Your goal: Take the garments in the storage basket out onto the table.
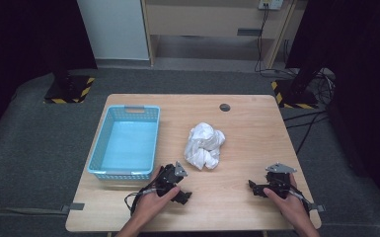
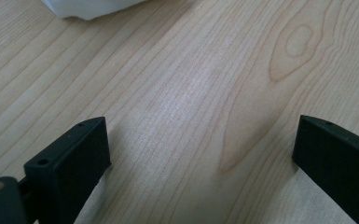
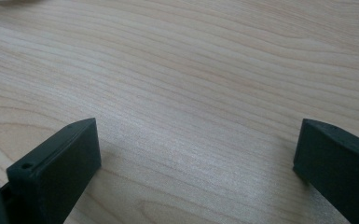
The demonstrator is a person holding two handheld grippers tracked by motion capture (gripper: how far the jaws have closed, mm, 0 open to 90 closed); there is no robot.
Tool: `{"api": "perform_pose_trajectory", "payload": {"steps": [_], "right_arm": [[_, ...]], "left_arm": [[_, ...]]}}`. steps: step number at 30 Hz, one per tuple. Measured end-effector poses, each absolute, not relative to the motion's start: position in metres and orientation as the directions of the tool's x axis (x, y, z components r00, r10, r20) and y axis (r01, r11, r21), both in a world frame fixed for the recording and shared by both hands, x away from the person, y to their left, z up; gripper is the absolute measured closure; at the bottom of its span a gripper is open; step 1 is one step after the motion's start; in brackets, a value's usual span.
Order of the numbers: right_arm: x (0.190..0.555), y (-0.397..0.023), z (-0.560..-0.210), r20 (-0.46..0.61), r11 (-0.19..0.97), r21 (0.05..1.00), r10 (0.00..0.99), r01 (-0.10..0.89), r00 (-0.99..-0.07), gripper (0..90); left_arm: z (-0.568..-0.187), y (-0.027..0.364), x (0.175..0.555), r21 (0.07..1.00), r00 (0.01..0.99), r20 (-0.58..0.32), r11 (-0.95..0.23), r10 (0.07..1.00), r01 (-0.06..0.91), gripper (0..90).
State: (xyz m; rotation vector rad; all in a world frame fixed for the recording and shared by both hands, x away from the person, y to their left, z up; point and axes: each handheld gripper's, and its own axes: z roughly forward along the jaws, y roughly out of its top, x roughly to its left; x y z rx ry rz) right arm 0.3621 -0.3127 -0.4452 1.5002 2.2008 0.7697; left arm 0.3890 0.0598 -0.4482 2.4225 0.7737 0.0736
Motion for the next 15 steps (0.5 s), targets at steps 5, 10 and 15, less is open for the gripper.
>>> {"api": "perform_pose_trajectory", "payload": {"steps": [5,10,15], "right_arm": [[0.3621,-0.3127,-0.4452,0.004,0.286,0.621,0.93,0.73,-0.367,0.3],[0.362,-0.3126,-0.4452,0.005,0.284,0.621,0.931,0.731,-0.366,0.4],[0.3621,-0.3126,-0.4452,0.004,0.285,0.621,0.93,0.73,-0.367,0.4]], "left_arm": [[-0.4498,0.0608,0.3916,0.56,0.823,-0.12,-0.646,0.556,0.518,1.2],[-0.4516,0.0617,0.3929,0.572,0.818,-0.122,-0.634,0.562,0.521,0.1],[-0.4531,0.0632,0.3945,0.584,0.819,-0.125,-0.626,0.56,0.517,0.0]]}}
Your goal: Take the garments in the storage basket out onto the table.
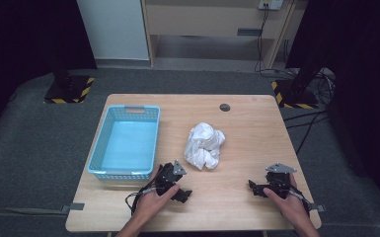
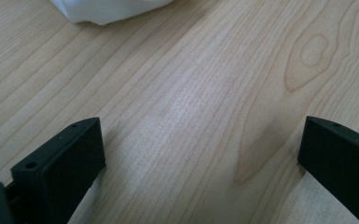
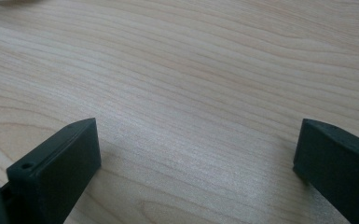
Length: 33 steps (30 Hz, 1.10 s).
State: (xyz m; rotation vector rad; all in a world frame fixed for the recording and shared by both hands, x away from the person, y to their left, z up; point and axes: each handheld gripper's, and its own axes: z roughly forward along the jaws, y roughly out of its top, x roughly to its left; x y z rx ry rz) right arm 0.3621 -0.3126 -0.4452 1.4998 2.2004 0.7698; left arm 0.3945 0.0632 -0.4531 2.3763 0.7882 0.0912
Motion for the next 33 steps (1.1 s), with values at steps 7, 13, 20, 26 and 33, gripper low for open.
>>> {"api": "perform_pose_trajectory", "payload": {"steps": [7,13,20,26,33], "right_arm": [[0.362,-0.3126,-0.4452,0.004,0.285,0.621,0.931,0.73,-0.366,0.4],[0.3619,-0.3125,-0.4452,0.005,0.282,0.621,0.932,0.731,-0.364,0.4],[0.3618,-0.3125,-0.4452,0.005,0.282,0.621,0.932,0.731,-0.363,0.4],[0.3618,-0.3125,-0.4453,0.004,0.283,0.622,0.932,0.73,-0.364,0.4],[0.3616,-0.3124,-0.4453,0.004,0.28,0.622,0.933,0.731,-0.361,0.4]], "left_arm": [[-0.4559,0.0662,0.3956,0.61,0.81,-0.122,-0.601,0.573,0.517,0.0],[-0.4563,0.0666,0.3951,0.615,0.811,-0.122,-0.598,0.573,0.515,0.0],[-0.4572,0.0678,0.3929,0.626,0.808,-0.119,-0.588,0.577,0.512,0.0],[-0.4578,0.0683,0.3908,0.634,0.807,-0.118,-0.581,0.579,0.51,0.0],[-0.462,0.0707,0.3897,0.675,0.811,-0.121,-0.552,0.572,0.49,0.0]]}}
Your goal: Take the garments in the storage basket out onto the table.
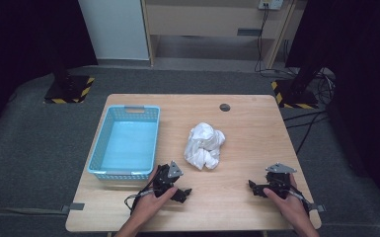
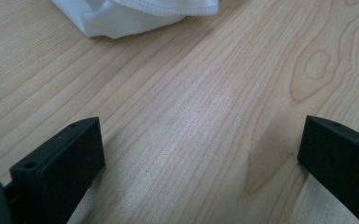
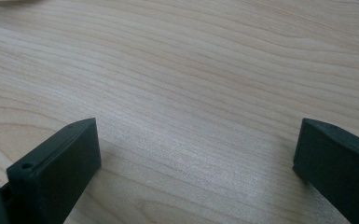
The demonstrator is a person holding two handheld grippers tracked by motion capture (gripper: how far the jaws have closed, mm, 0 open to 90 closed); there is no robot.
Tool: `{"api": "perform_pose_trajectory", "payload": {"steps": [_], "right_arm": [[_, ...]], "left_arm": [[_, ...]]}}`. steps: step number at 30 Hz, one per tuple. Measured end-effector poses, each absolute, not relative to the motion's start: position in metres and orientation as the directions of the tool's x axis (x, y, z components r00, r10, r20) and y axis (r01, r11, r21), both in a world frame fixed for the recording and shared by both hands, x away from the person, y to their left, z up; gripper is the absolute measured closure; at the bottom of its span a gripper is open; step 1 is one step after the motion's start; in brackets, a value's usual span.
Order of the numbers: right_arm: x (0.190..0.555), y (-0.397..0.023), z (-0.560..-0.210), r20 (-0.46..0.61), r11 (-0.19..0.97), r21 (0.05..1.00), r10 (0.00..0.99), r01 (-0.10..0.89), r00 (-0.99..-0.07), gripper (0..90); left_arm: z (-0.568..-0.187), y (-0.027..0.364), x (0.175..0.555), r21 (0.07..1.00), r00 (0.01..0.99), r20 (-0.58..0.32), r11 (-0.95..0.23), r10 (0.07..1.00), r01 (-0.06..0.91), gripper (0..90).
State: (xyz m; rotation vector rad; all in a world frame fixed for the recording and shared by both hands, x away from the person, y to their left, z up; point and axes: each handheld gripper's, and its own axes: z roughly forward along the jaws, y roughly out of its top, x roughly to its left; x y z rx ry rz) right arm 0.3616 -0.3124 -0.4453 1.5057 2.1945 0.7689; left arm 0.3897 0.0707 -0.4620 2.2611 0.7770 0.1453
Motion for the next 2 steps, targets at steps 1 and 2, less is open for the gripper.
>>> {"api": "perform_pose_trajectory", "payload": {"steps": [1,2], "right_arm": [[0.3616,-0.3123,-0.4453,0.004,0.28,0.622,0.933,0.731,-0.361,0.4],[0.3617,-0.3123,-0.4453,0.004,0.28,0.622,0.933,0.731,-0.361,0.4]], "left_arm": [[-0.462,0.0706,0.3897,0.675,0.811,-0.121,-0.552,0.572,0.49,0.0],[-0.462,0.0706,0.3897,0.675,0.811,-0.121,-0.552,0.572,0.49,0.0]]}}
